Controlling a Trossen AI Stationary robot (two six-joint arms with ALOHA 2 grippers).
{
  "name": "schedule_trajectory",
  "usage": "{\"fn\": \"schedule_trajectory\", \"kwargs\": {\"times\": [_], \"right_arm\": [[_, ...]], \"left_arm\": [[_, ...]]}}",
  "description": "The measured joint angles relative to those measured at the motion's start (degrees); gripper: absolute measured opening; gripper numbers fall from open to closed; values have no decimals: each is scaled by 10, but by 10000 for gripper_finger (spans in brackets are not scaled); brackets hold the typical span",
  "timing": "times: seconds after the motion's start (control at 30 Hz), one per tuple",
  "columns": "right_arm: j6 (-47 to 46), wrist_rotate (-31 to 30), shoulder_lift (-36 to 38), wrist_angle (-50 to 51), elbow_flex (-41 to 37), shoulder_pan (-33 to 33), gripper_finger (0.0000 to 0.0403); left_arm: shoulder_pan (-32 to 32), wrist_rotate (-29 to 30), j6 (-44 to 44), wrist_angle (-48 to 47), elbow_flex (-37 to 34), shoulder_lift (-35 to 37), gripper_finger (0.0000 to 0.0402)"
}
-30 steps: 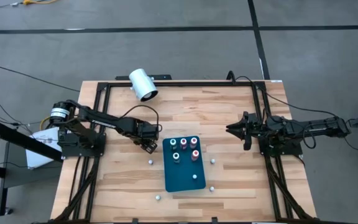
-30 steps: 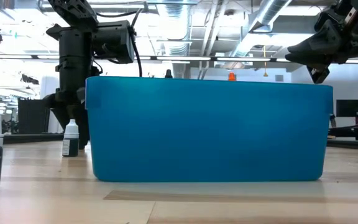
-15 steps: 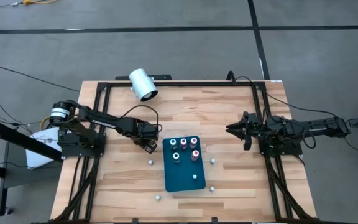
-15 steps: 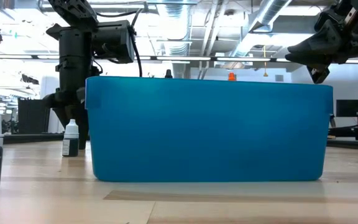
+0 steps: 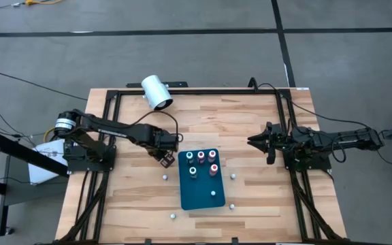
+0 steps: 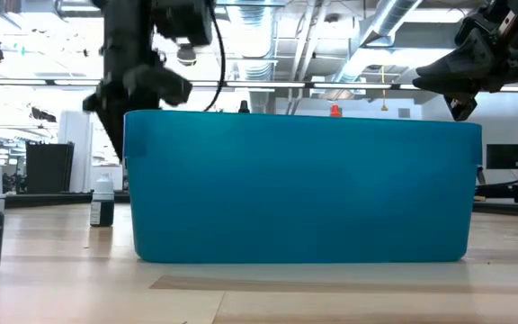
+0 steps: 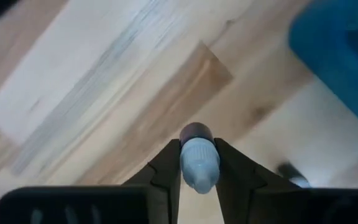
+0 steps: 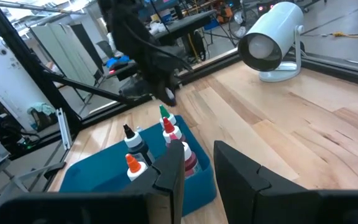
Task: Pick & Place food coloring
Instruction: Put the small purple food coloring bottle into the blue container
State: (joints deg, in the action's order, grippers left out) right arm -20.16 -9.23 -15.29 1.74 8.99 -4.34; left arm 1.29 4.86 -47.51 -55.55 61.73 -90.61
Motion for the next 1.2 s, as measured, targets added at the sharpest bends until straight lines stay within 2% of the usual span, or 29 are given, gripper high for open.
{"fn": "schedule_trajectory", "kwargs": {"times": [0.2, 0.4, 0.57, 0.77, 0.97, 1.2], "right_arm": [[0, 0, 0, 1, 0, 0, 75], [0, 0, 0, 2, 0, 0, 75], [0, 0, 0, 2, 0, 0, 75], [0, 0, 0, 1, 0, 0, 75], [-9, 0, 0, 1, 0, 0, 75], [-28, 1, 0, 6, 0, 0, 75]], "left_arm": [[40, 19, -7, -106, 109, 0, 70], [99, 21, -41, -108, 203, 0, 71], [157, 44, -95, -102, 252, 0, 72], [210, 66, -138, -30, 267, -5, 72], [236, 87, -144, 53, 268, -16, 72], [242, 58, -133, 105, 267, -68, 65]]}}
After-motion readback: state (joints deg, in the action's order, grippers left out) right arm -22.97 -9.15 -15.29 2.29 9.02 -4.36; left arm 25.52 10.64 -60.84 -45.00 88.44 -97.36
